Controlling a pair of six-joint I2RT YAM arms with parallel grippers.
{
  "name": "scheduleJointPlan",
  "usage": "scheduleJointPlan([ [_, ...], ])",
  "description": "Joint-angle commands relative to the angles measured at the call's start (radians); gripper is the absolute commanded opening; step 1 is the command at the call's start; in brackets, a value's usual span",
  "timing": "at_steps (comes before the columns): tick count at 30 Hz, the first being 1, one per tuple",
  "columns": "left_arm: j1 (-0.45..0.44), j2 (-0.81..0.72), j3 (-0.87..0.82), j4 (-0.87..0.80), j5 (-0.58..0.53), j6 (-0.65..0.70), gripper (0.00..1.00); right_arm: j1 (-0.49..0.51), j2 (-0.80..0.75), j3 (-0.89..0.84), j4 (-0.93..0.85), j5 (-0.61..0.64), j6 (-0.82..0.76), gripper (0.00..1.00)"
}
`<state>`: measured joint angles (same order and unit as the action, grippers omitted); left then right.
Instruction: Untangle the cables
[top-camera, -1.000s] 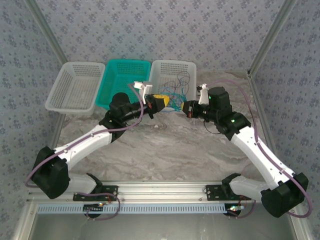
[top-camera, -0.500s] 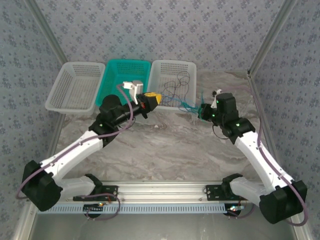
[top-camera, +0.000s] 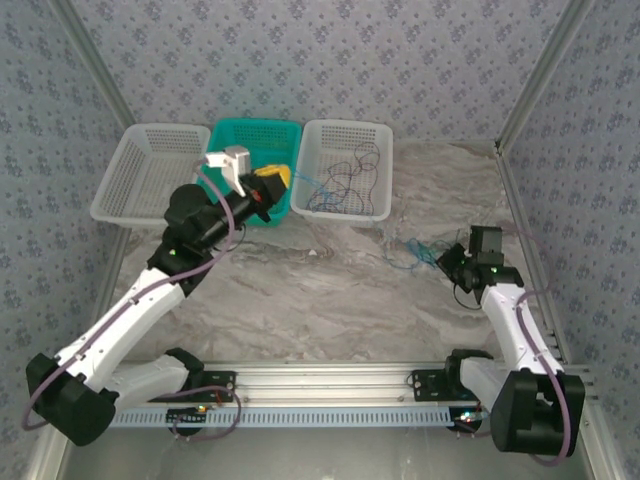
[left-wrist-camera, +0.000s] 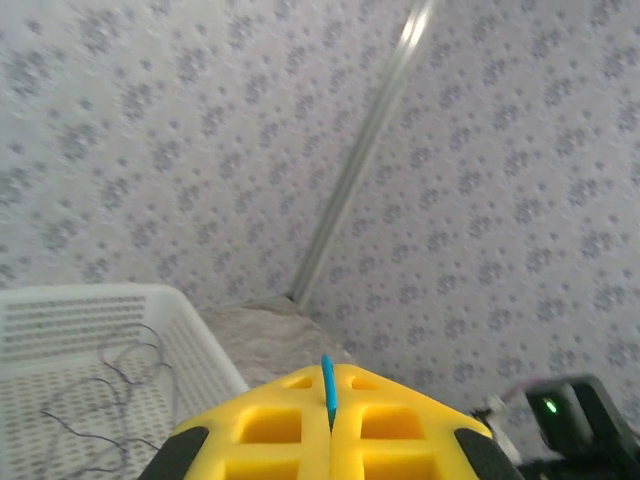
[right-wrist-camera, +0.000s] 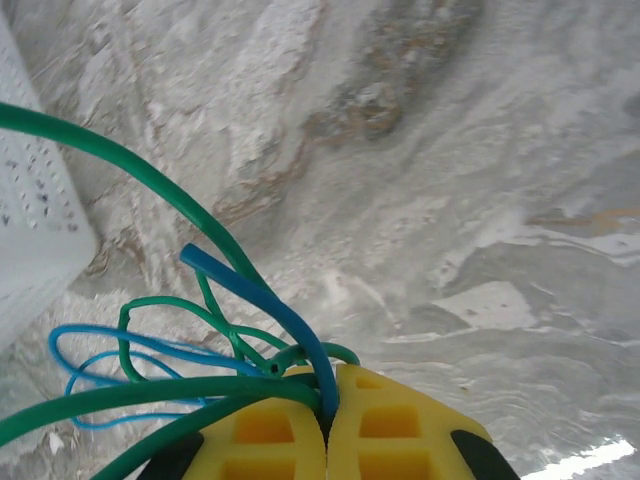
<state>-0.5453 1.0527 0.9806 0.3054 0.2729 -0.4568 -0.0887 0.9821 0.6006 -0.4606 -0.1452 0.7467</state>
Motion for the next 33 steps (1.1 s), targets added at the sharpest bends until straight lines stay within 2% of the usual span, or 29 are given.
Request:
scheduleJointPlan([
  [1,0.072,-0.030,0.087,-0.015,-0.014,0.006,0.00,-0.042,-0.035,-0.037,-0.018,0.033,0.082,0.03],
  [8,0.201,0.041,0.282,-0.046,0.018,0.033,0.00,-0.149,-0.131,-0.140,-0.018,0.029,0.156,0.03],
  [17,0.327,0.270,0.566,-0.017,0.067,0.043,0.00,-0.154,-0.174,-0.131,-0.017,-0.026,0.162,0.03],
  [22,0.398,0.414,0.713,-0.066,0.078,0.061,0.00,-0.154,-0.182,-0.112,-0.026,-0.050,0.161,0.02],
  [27,0.462,0.521,0.721,0.006,0.098,-0.032,0.00,-0.153,-0.209,-0.097,-0.055,-0.050,0.156,0.02],
  [33,0.473,0.585,0.647,0.045,0.130,-0.074,0.00,-0.154,-0.254,-0.097,-0.078,-0.031,0.157,0.02],
])
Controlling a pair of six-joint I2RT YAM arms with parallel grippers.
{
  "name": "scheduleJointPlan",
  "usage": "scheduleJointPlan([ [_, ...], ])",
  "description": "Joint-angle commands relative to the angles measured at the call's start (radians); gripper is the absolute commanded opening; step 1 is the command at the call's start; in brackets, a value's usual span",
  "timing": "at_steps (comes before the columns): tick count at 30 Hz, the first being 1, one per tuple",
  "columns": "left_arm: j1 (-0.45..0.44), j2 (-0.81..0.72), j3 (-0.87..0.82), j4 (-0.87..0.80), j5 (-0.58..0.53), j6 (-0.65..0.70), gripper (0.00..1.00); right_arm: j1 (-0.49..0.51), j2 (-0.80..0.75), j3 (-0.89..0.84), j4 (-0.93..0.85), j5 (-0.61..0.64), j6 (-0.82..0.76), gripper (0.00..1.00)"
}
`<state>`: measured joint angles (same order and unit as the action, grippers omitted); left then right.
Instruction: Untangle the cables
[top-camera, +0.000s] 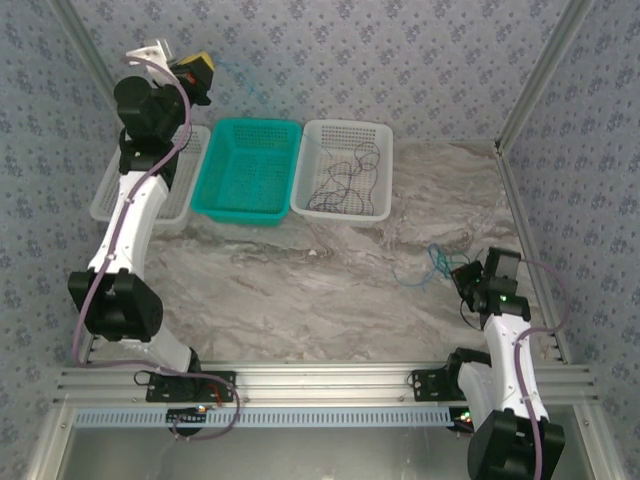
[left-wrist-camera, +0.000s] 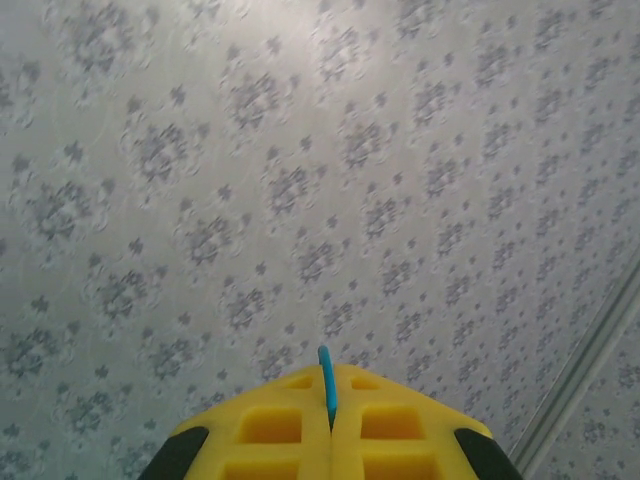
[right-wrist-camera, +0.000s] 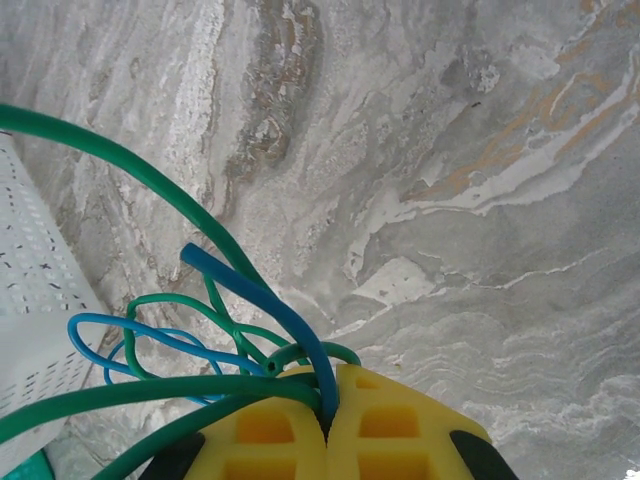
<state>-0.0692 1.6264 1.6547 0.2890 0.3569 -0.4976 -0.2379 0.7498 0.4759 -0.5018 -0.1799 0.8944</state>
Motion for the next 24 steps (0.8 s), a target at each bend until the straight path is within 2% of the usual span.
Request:
scheduleJointPlan([
  [1,-0.003,0.018,-0.043,0.062,0.051,-0.034,0.00,-0.004,-0.025,0.027,-0.037,0.005,0.011,0.02],
  [6,-0.004,0.014,-0.200,0.045,0.011,0.003,0.00,-0.003,-0.025,0.016,-0.032,-0.004,0.025,0.02],
  [11,-0.024,-0.035,-0.325,-0.111,-0.164,0.169,0.00,-0.002,-0.024,0.013,-0.027,-0.004,0.032,0.02],
  [14,-0.031,-0.046,-0.381,-0.172,-0.222,0.223,0.00,-0.002,-0.022,0.010,-0.017,-0.004,0.042,0.02],
  [16,-0.032,-0.044,-0.412,-0.182,-0.221,0.225,0.00,-0.001,-0.018,0.008,-0.011,-0.003,0.046,0.02],
  [19,-0.039,-0.024,-0.428,-0.180,-0.156,0.210,0.01,0.002,-0.011,0.007,0.003,-0.006,0.061,0.02],
  [21,-0.052,-0.009,-0.417,-0.201,-0.151,0.215,0.13,0.006,-0.002,0.014,0.008,-0.014,0.064,0.02],
  [24,-0.066,-0.023,-0.408,-0.200,-0.143,0.214,0.36,0.021,0.002,0.054,-0.002,-0.030,0.048,0.01],
])
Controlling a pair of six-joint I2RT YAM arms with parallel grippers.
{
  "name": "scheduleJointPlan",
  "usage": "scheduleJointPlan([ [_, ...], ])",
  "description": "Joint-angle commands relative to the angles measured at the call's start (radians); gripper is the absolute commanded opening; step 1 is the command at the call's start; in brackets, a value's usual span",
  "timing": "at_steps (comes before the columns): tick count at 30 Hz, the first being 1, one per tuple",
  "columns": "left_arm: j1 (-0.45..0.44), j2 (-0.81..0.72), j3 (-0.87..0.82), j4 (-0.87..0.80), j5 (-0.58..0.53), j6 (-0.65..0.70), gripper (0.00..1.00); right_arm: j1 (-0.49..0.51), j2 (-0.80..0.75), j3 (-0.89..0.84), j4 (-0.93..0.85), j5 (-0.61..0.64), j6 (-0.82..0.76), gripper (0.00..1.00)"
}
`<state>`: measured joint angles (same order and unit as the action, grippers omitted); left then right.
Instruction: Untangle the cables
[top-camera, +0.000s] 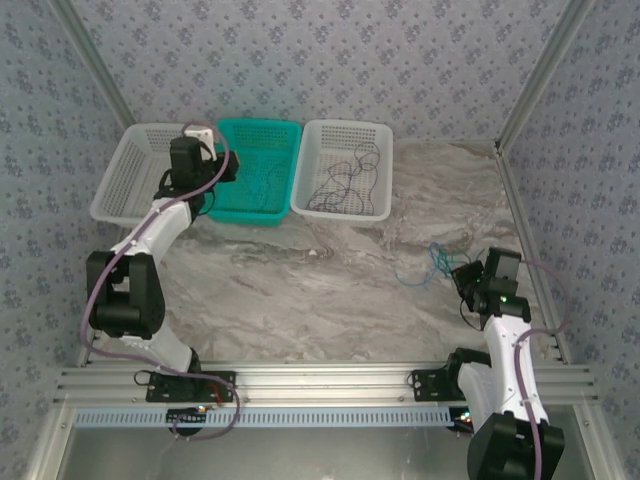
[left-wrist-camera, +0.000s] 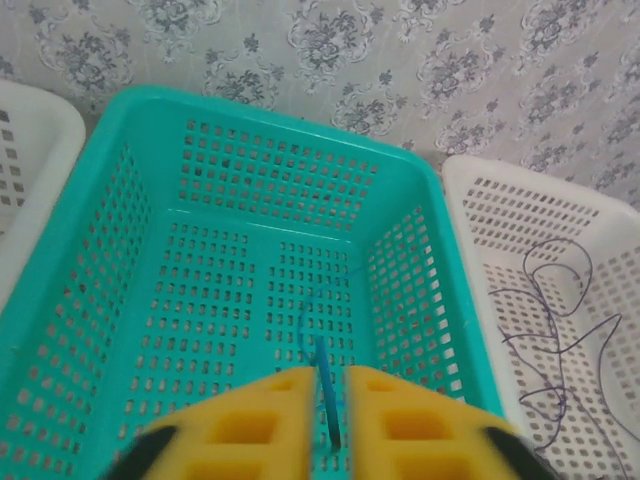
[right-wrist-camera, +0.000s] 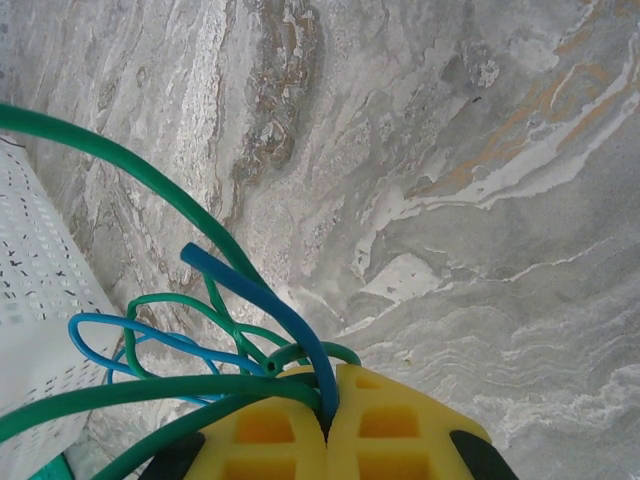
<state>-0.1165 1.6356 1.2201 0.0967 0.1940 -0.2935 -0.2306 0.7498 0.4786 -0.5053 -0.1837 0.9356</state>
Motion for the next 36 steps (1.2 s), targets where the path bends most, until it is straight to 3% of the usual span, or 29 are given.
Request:
scheduleJointPlan([
  [1,-0.021,-0.042,0.033,-0.013,0.025,0.007,0.43,0.019,0.001,0.066,-0.001,-0.038,-0.005,0.01],
  [5,-0.024,-0.116,0.059,-0.054,0.037,-0.008,0.65,0.058,0.003,0.160,-0.009,-0.071,-0.060,0.01],
  [14,-0.069,-0.387,0.003,-0.032,0.184,-0.077,0.74,0.304,0.114,0.474,0.013,-0.125,-0.236,0.00],
  [22,-0.235,-0.545,-0.117,0.061,0.410,-0.016,0.78,0.511,0.287,0.743,0.069,-0.237,-0.296,0.00],
  [26,-0.325,-0.554,-0.112,0.011,0.495,0.014,0.78,0.602,0.358,0.821,0.062,-0.231,-0.340,0.00],
  [32,-0.426,-0.549,-0.215,0.173,0.525,-0.106,0.79,0.671,0.409,0.848,0.123,-0.216,-0.314,0.00],
  [36,-0.473,-0.499,-0.251,0.227,0.452,-0.179,0.88,0.693,0.420,0.854,0.147,-0.214,-0.314,0.00],
])
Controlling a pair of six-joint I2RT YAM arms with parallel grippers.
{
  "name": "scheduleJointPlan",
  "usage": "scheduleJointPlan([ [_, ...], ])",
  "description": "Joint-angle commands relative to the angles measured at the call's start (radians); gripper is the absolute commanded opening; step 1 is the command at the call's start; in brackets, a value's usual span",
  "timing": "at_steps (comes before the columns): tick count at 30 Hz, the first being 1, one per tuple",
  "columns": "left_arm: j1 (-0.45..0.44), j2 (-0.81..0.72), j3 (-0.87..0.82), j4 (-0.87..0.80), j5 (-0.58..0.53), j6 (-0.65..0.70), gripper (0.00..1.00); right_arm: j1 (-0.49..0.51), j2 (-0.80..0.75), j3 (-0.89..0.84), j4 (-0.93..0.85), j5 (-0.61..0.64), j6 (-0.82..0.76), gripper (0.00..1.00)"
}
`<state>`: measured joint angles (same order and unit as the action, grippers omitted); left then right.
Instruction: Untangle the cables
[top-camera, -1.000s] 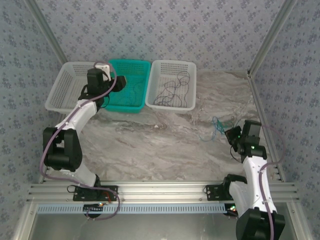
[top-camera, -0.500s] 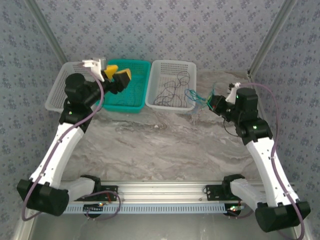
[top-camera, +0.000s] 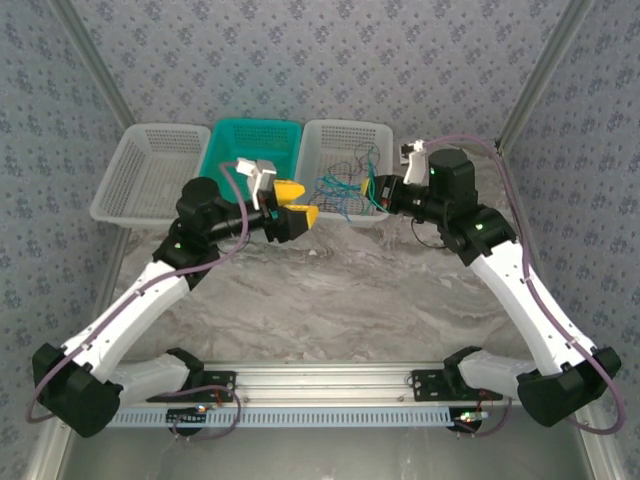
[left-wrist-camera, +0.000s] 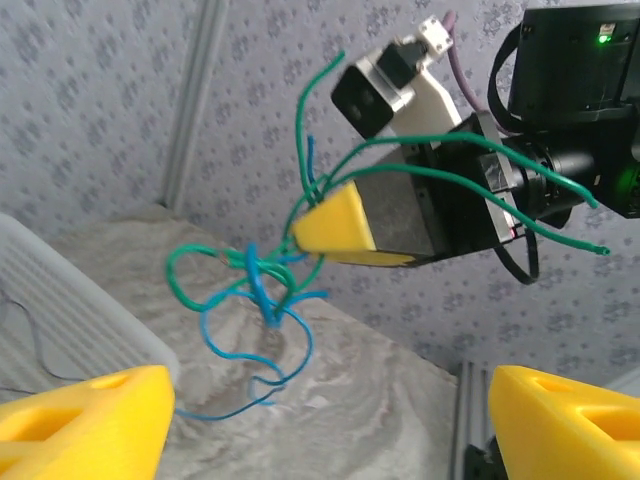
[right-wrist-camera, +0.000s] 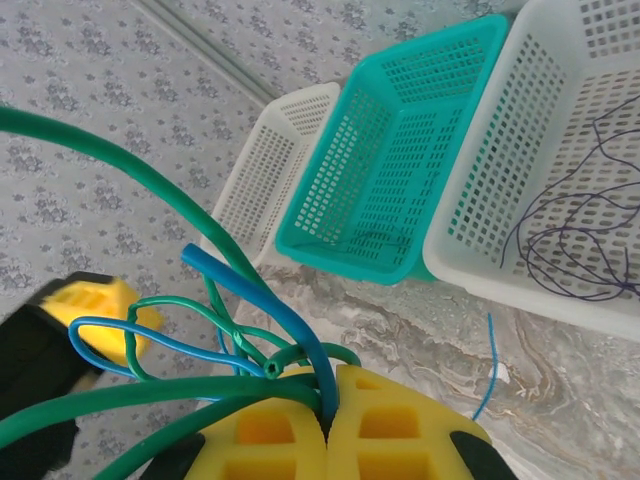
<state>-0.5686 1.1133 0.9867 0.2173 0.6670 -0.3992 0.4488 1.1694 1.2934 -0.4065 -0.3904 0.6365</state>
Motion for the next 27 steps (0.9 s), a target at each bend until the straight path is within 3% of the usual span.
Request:
scheduleJointPlan([
  [1,-0.028,0.036,-0.036,0.152,-0.033,-0.103,0.90,0.016,0.004,0.043,0.048,-0.009,-0.015,0.00],
  [6,-0.041,0.115,-0.092,0.393,-0.055,-0.242,0.93,0.023,0.001,0.047,0.043,-0.010,-0.015,0.00],
  [9,-0.055,0.171,-0.077,0.462,-0.022,-0.275,0.84,0.025,-0.005,0.043,0.049,-0.005,-0.015,0.00],
  [11,-0.065,0.200,-0.065,0.469,-0.017,-0.275,0.62,0.027,-0.008,0.041,0.053,-0.002,-0.015,0.00],
  [15,-0.068,0.222,-0.073,0.488,-0.058,-0.293,0.00,0.028,-0.014,0.040,0.051,0.002,-0.014,0.00],
  [21,-0.067,0.185,-0.098,0.480,-0.095,-0.276,0.00,0.027,-0.035,0.025,0.030,0.060,-0.016,0.00],
  [27,-0.068,0.121,-0.108,0.415,-0.132,-0.229,0.00,0.001,-0.080,-0.033,-0.010,0.234,-0.015,0.00],
])
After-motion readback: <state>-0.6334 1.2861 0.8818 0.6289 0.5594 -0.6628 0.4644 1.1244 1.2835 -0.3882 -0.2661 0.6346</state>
